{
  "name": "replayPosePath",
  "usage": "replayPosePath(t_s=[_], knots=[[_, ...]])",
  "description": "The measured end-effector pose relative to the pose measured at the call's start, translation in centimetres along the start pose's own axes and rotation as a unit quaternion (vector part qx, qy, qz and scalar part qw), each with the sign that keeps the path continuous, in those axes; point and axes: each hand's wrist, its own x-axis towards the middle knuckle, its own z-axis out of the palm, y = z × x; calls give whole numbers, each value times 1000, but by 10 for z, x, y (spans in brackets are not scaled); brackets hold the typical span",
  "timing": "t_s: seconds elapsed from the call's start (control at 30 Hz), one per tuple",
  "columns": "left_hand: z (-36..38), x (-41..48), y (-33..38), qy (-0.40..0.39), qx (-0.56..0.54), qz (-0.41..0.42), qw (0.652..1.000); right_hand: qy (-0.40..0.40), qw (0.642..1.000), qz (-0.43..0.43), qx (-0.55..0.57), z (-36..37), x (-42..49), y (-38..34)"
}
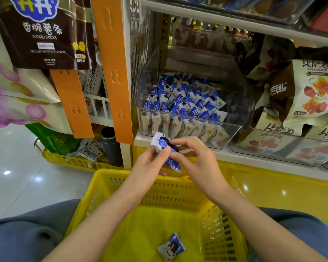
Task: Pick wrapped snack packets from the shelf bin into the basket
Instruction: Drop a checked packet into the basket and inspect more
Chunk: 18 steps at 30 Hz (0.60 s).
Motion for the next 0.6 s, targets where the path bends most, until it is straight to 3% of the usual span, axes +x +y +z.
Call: replayPosePath(t_s=[0.13,0.3,0.5,0.6], knots=[[0,-1,-2,-10,0,-20,1000,9,999,-9,-39,1,-1,3],[1,-2,-9,16,105,5,994,7,993,-38,-113,3,-6,7],[2,3,-11,41,140,3,989,21,996,18,-86,8,-4,9],[4,4,-9,50,101,-17,993,21,998,30,-53,10,-3,9]])
